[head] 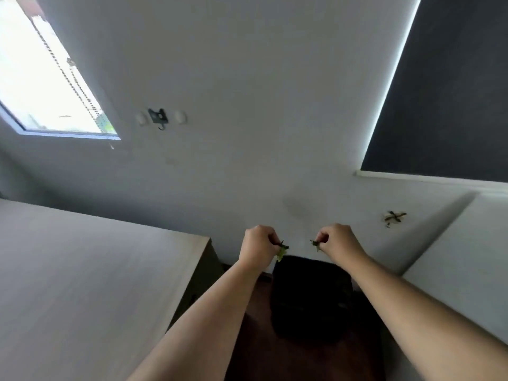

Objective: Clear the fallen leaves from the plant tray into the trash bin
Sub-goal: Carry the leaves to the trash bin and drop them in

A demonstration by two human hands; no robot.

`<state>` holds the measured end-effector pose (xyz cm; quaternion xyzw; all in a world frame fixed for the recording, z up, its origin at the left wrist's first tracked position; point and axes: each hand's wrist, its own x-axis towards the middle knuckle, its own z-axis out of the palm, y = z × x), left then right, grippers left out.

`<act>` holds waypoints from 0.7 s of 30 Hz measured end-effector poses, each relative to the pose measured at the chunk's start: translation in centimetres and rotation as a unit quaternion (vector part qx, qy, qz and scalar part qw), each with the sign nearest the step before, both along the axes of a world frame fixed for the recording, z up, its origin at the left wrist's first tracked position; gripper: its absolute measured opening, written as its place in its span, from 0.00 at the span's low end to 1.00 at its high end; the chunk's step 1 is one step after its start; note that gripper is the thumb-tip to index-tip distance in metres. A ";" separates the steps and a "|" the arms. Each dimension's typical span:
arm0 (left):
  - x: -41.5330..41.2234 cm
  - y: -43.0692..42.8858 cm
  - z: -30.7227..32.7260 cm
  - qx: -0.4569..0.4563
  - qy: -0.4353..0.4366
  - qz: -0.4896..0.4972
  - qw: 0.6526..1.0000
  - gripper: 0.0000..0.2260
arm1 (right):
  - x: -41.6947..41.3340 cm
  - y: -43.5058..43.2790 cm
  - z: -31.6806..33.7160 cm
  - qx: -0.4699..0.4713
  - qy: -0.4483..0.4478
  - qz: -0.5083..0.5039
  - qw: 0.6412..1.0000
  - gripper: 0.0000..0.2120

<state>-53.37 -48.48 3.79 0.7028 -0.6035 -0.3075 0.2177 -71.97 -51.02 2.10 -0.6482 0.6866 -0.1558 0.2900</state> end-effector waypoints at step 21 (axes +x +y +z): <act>-5.3 -12.6 -26.6 0.234 -0.017 -0.122 0.964 0.16 | -4.2 -5.5 -25.9 0.180 -0.038 -0.165 0.969 0.15</act>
